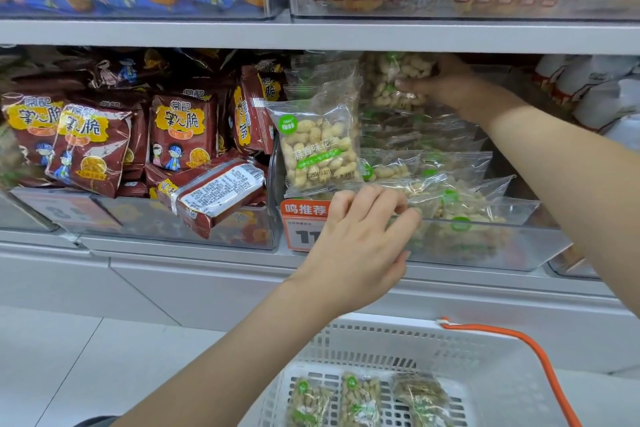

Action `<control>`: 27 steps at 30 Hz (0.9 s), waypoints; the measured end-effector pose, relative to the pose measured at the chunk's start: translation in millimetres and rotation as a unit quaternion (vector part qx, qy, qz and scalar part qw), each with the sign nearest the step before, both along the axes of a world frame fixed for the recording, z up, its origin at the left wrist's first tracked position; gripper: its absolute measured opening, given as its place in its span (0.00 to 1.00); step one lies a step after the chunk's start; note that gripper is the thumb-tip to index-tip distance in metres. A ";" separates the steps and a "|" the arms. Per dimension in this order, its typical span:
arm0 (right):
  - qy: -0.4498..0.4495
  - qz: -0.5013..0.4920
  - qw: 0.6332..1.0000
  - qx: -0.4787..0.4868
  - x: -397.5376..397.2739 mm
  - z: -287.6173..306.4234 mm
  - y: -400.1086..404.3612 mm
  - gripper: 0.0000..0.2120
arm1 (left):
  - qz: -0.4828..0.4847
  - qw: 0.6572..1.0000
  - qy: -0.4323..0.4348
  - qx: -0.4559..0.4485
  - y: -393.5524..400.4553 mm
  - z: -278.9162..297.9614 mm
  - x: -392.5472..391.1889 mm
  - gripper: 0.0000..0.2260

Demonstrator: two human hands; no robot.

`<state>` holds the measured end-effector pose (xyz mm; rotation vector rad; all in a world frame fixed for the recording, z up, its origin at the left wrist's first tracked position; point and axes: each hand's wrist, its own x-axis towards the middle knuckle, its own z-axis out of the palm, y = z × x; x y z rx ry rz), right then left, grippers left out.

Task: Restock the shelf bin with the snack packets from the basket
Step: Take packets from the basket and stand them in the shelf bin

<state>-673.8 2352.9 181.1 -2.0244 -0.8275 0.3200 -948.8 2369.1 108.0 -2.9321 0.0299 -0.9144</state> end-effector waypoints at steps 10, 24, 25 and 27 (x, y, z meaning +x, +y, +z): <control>-0.025 -0.008 1.000 -0.007 -13.0 -2.5 0.2 0.41 | 0.008 1.000 -0.005 0.006 -5.5 -2.7 6.9 0.11; 0.175 -0.034 0.975 0.136 -15.4 7.7 14.6 0.24 | 0.018 1.000 -0.008 -0.004 -7.9 -0.5 7.9 0.11; 0.173 -0.026 0.976 0.127 -14.2 8.6 14.6 0.23 | 0.018 1.000 -0.009 -0.005 -8.0 -0.6 7.9 0.11; 0.160 -0.014 0.981 0.108 -10.7 9.6 12.7 0.21 | 0.017 1.000 -0.010 -0.007 -7.9 -1.0 8.0 0.11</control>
